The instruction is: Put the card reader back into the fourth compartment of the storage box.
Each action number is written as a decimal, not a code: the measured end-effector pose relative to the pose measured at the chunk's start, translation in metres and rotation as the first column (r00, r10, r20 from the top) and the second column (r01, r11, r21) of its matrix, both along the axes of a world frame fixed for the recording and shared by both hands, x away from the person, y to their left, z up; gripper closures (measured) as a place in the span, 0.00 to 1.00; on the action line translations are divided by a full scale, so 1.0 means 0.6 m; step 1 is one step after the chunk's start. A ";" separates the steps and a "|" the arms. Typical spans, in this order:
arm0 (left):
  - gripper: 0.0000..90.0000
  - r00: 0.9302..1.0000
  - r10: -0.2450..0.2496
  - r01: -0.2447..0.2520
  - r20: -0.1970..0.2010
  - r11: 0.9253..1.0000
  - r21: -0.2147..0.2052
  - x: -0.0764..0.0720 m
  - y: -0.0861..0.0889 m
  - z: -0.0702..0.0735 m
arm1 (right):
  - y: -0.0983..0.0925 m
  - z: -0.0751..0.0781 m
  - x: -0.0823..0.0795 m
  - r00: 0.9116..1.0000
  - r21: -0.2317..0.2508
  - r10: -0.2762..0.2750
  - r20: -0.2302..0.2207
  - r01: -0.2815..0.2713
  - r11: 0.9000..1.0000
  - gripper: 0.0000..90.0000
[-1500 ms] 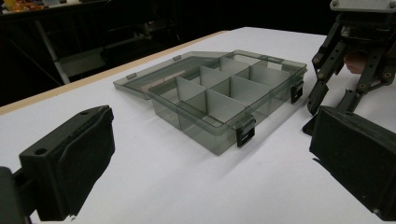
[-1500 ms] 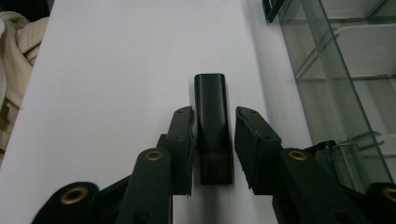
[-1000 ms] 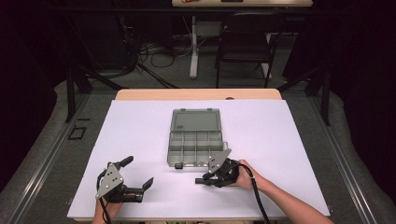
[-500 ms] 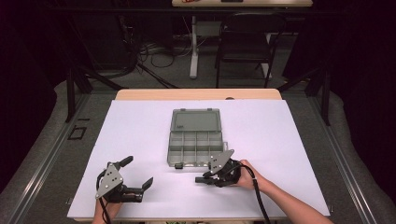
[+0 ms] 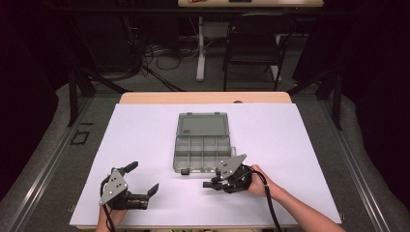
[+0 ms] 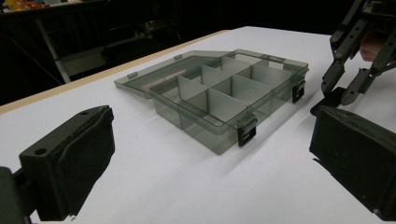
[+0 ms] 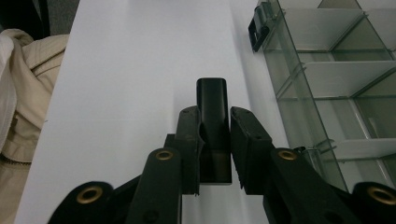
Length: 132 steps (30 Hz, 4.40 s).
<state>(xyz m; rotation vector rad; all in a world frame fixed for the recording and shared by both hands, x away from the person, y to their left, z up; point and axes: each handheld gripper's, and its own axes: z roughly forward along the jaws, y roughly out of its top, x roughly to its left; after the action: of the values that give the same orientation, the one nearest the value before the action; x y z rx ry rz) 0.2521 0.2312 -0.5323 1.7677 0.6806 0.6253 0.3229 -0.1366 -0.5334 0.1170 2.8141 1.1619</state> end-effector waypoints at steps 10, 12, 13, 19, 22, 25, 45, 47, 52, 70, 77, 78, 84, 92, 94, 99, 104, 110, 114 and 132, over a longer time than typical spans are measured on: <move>0.00 1.000 0.001 -0.001 0.000 1.000 -0.002 0.000 0.000 0.000 | -0.009 0.010 -0.001 1.000 0.009 -0.009 0.011 0.009 1.000 0.82; 0.00 1.000 0.003 -0.003 -0.001 1.000 -0.002 0.000 0.001 0.000 | -0.010 0.011 -0.002 1.000 0.009 -0.011 0.010 0.011 1.000 0.82; 0.00 1.000 0.002 -0.002 -0.001 1.000 -0.001 0.000 0.001 0.000 | -0.011 0.013 -0.003 1.000 0.011 -0.011 0.014 0.010 1.000 0.82; 0.00 1.000 0.001 -0.001 0.001 1.000 0.000 0.000 0.000 0.000 | -0.015 0.018 -0.004 1.000 0.016 -0.018 0.017 0.018 1.000 0.82; 0.00 1.000 0.001 -0.001 0.001 1.000 -0.001 0.000 0.001 0.000 | -0.018 0.022 -0.004 0.999 0.026 -0.022 0.028 0.021 0.999 0.82; 0.00 1.000 0.003 -0.003 0.001 1.000 -0.001 0.000 0.001 0.000 | -0.022 0.026 -0.005 0.999 0.029 -0.026 0.029 0.025 0.999 0.82; 0.00 1.000 0.006 -0.006 0.007 1.000 0.001 -0.001 0.002 0.001 | -0.044 0.054 -0.008 0.996 0.065 -0.061 0.062 0.057 0.996 0.82; 0.00 1.000 0.007 -0.007 0.006 1.000 0.003 -0.001 0.001 0.001 | -0.047 0.058 -0.007 0.996 0.069 -0.063 0.068 0.058 0.996 0.82; 0.00 1.000 0.005 -0.005 0.005 1.000 0.009 -0.001 0.000 0.001 | -0.053 0.064 -0.007 0.994 0.078 -0.071 0.077 0.065 0.995 0.82; 0.00 1.000 0.005 -0.005 0.005 1.000 0.008 -0.001 0.000 0.001 | -0.067 0.082 -0.004 0.989 0.100 -0.105 0.104 0.094 0.991 0.82; 0.00 1.000 0.000 0.000 0.001 1.000 0.014 0.000 -0.001 0.000 | -0.072 0.088 -0.001 0.986 0.110 -0.124 0.110 0.112 0.988 0.82; 0.00 1.000 -0.001 0.001 0.002 1.000 0.014 0.000 -0.001 0.000 | -0.073 0.089 0.000 0.985 0.112 -0.130 0.110 0.118 0.987 0.82; 0.00 1.000 -0.001 0.001 0.002 1.000 0.013 0.000 -0.001 0.000 | -0.079 0.095 0.005 0.981 0.121 -0.156 0.115 0.142 0.982 0.82; 0.00 1.000 -0.002 0.002 0.000 1.000 0.011 0.000 -0.002 0.001 | -0.083 0.100 0.011 0.976 0.128 -0.181 0.118 0.166 0.978 0.82; 0.00 1.000 -0.004 0.004 0.001 1.000 0.014 0.001 -0.003 0.001 | -0.084 0.100 0.013 0.974 0.129 -0.192 0.118 0.177 0.976 0.82; 0.00 1.000 -0.003 0.003 0.001 1.000 0.013 0.001 -0.002 0.001 | -0.085 0.100 0.017 0.970 0.128 -0.215 0.115 0.200 0.971 0.82; 0.00 1.000 0.001 -0.001 0.002 1.000 0.013 0.000 -0.002 0.001 | -0.086 0.103 0.023 0.963 0.127 -0.242 0.115 0.227 0.966 0.82; 0.00 1.000 0.003 -0.003 0.001 1.000 0.012 0.000 -0.002 0.001 | -0.086 0.104 0.029 0.956 0.125 -0.269 0.118 0.255 0.959 0.82; 0.00 1.000 0.004 -0.004 0.003 1.000 0.012 0.000 -0.003 0.001 | -0.087 0.106 0.034 0.950 0.124 -0.289 0.118 0.275 0.953 0.82; 0.00 1.000 0.010 -0.010 0.010 1.000 0.006 -0.001 -0.001 0.003 | -0.090 0.109 0.048 0.926 0.114 -0.357 0.122 0.345 0.932 0.82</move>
<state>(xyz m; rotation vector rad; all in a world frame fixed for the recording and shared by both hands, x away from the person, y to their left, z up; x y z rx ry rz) 0.2516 0.2304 -0.5307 1.7666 0.6810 0.6432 0.3517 -0.1908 -0.4681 0.5038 2.4814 1.1579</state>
